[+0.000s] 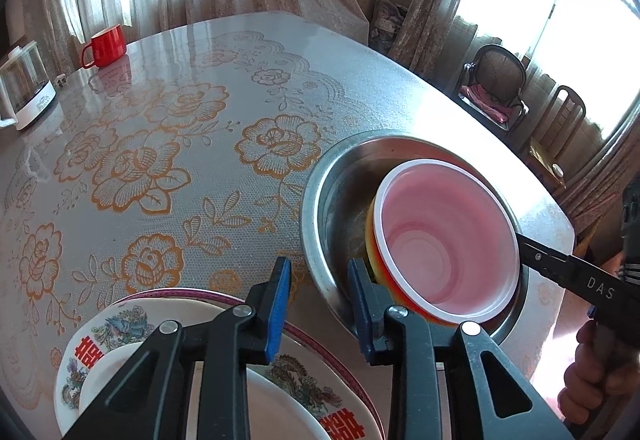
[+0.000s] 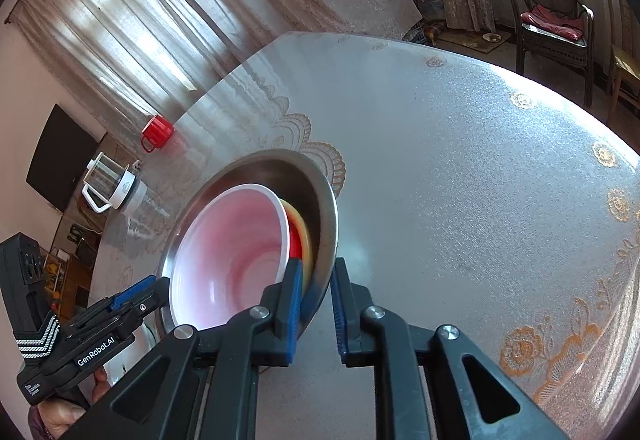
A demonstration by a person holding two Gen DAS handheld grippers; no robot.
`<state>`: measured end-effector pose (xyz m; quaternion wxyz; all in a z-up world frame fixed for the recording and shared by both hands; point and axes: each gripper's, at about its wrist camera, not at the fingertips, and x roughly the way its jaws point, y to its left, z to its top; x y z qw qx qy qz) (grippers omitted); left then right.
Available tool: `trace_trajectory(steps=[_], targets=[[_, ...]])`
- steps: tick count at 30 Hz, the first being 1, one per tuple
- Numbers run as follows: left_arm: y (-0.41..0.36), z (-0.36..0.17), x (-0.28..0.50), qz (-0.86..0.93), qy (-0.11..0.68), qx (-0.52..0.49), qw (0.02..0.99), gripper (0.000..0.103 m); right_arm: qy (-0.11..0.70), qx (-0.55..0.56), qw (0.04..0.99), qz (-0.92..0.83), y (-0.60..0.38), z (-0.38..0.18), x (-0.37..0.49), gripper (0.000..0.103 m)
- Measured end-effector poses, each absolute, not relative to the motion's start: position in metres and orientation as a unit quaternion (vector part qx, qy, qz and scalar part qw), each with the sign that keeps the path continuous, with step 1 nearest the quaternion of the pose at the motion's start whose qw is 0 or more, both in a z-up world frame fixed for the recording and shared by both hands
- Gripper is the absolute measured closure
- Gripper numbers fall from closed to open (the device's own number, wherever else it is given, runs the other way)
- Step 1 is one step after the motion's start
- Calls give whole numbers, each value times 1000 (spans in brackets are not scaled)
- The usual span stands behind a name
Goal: Organize plates and bowls
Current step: 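Grasp the steel bowl rim with the right gripper, then lift the nested steel bowl and carry it over the plate stack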
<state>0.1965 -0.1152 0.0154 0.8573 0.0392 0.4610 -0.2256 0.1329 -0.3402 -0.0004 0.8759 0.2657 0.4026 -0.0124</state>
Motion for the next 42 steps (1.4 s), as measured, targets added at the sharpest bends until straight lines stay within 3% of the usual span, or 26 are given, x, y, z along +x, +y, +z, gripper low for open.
trace_trajectory(steps=[26,42], targets=[[-122,20,190,-223,447,35,865,83,399,273,875,-16,-346,-2,131,90],[-126,8,190,-242,488,8,839,83,406,316,858,5,-352,-6,119,88]])
